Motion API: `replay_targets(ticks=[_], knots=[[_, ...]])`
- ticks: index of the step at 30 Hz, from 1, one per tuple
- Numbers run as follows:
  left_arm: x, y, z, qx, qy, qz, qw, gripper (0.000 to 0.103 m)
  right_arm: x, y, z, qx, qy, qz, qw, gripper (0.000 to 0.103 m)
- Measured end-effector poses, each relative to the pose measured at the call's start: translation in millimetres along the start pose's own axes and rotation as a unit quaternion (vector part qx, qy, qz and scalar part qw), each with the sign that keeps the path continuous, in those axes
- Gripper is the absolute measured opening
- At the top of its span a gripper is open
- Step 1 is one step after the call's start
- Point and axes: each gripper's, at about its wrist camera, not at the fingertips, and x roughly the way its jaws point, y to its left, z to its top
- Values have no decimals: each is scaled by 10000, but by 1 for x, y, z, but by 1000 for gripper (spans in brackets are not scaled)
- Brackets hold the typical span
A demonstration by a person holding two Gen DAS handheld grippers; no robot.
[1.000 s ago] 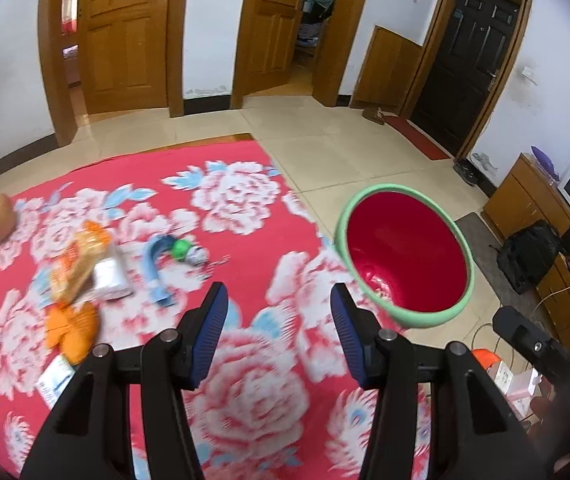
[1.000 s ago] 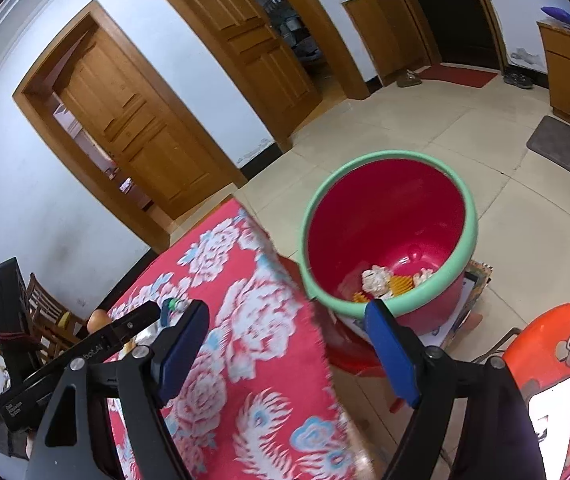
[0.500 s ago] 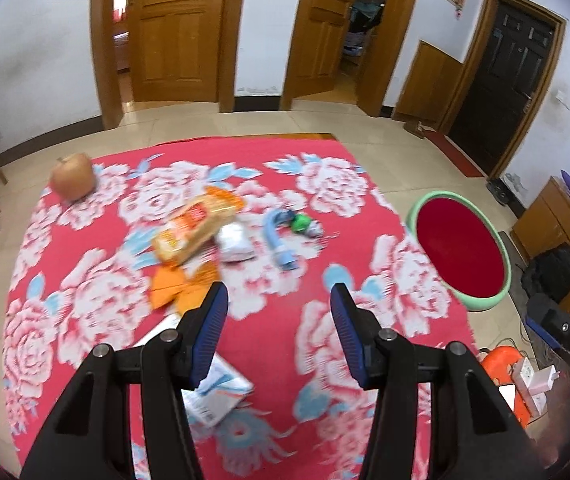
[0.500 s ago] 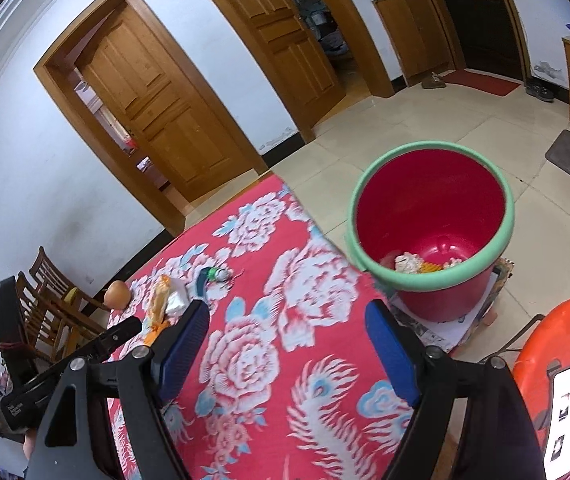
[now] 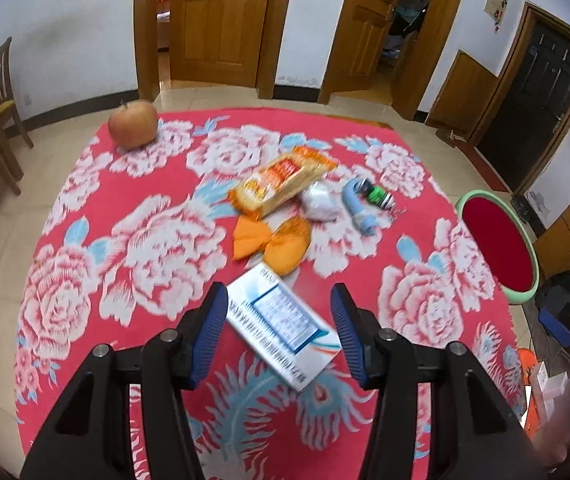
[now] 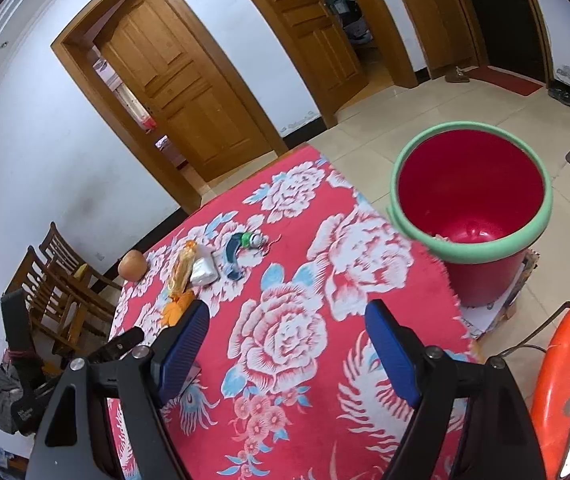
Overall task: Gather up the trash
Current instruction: 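Move both tools back over the table toward the remaining trash, then grasp the white medicine box with the left tool and lift it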
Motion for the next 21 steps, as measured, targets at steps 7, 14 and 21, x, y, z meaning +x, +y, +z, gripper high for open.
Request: replay_targets(ticks=[7, 14, 21], knots=[[24, 5, -10, -153, 346, -47, 9993, 53, 15, 2, -7, -19, 190, 13, 9998, 82], [43, -2, -16, -329, 495, 9, 9982, 68, 23, -1, -11, 6, 303, 23, 9995, 82], [55, -11, -15, -313, 495, 172, 9981, 71, 26, -3, -12, 21, 351, 50, 9994, 82]])
